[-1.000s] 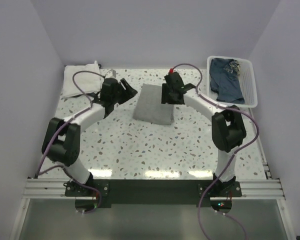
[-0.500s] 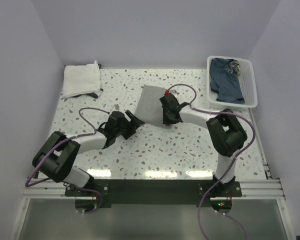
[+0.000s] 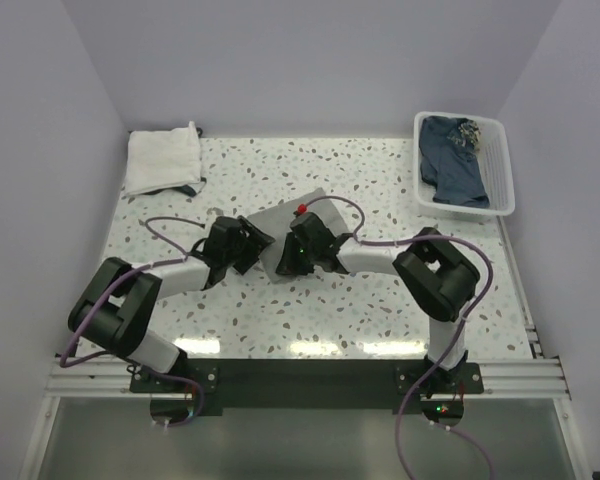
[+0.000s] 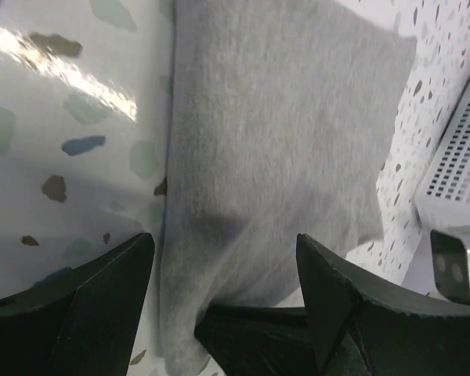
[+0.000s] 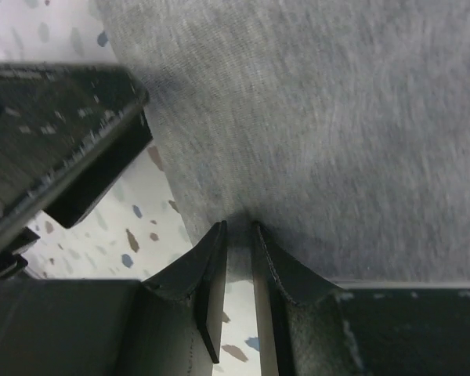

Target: Fold and stack the tank tops

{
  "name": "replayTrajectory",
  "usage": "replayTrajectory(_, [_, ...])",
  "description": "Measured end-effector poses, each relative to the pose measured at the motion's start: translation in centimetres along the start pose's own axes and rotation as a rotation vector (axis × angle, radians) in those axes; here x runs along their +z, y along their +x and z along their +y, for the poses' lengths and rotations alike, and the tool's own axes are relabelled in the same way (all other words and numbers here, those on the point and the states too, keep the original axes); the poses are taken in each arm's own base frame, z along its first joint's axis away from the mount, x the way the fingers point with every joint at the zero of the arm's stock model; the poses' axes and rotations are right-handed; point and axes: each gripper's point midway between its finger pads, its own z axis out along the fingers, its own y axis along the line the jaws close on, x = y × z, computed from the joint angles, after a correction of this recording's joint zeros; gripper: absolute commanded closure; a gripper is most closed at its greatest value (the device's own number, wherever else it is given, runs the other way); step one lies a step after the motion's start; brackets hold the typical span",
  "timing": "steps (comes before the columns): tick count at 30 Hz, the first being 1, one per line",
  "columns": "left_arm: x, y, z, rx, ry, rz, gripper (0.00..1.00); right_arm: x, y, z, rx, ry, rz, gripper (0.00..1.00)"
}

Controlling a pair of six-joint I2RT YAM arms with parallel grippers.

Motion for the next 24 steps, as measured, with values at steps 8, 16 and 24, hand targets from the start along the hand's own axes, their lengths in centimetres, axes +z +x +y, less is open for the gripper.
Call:
replayTrajectory(8, [1.5,-4.1,1.0,-0.017,-0.066,-0.070,0.34,0.8,-0.4,1.6,0.065,-0.059,0.020,0.78])
replayTrajectory(16, [5.1,-4.3,-1.3,0.079,-0.023,-0.015,0.60,0.5,-1.1,2.6,0.061,-0.084,0.016,0.73])
replayTrajectory(24, [7.3,-5.3,-1.6,0.304,-0.095,0.029,1.00,-0.2,-2.3,3.5,0.001,-0.068,0.016,0.47])
